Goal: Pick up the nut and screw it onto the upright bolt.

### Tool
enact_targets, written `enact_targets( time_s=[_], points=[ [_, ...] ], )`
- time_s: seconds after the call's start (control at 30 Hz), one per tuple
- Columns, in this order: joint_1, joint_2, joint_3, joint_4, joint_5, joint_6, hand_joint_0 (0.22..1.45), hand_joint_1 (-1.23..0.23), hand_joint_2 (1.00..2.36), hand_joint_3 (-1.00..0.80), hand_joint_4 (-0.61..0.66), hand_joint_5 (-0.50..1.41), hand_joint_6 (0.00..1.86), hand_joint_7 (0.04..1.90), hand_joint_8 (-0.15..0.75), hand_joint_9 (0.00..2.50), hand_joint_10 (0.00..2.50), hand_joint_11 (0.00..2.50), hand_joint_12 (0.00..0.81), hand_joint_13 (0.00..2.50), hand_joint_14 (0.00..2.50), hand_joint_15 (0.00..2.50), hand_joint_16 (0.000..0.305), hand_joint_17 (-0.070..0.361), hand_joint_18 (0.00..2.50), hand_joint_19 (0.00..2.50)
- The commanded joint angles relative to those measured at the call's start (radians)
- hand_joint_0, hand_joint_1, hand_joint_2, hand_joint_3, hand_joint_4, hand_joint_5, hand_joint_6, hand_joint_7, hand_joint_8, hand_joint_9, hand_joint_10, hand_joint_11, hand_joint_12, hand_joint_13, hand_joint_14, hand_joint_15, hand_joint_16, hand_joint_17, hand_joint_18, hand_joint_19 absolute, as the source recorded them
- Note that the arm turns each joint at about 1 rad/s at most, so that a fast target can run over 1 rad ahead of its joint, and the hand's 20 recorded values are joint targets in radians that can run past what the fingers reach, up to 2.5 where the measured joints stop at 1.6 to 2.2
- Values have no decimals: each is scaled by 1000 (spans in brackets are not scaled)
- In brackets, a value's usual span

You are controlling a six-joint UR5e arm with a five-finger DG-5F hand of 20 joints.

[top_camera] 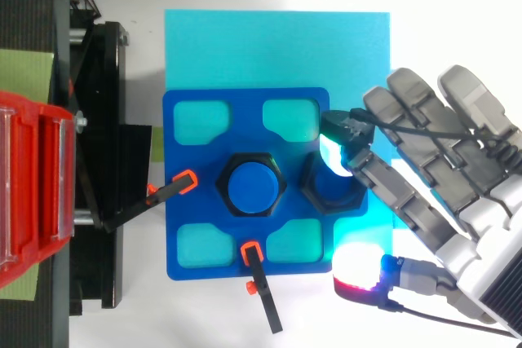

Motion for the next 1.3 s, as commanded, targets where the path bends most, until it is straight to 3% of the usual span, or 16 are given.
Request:
enact_targets(
  time_s=[0.0,0.37,1.27],
  points=[
    [-6,0,0,-5,-7,0,391,-503,1000,-500,250,-239,502,765,308,276,0,0,436,203,0,0,57,128,0,0],
    [-18,0,0,-8,-44,0,391,-506,1000,-500,252,-237,502,762,309,287,0,0,435,211,0,0,57,128,0,0],
    [-29,0,0,-28,-53,52,396,-501,1000,-500,257,-232,502,757,313,308,0,0,436,256,0,0,56,127,32,0]
  ],
)
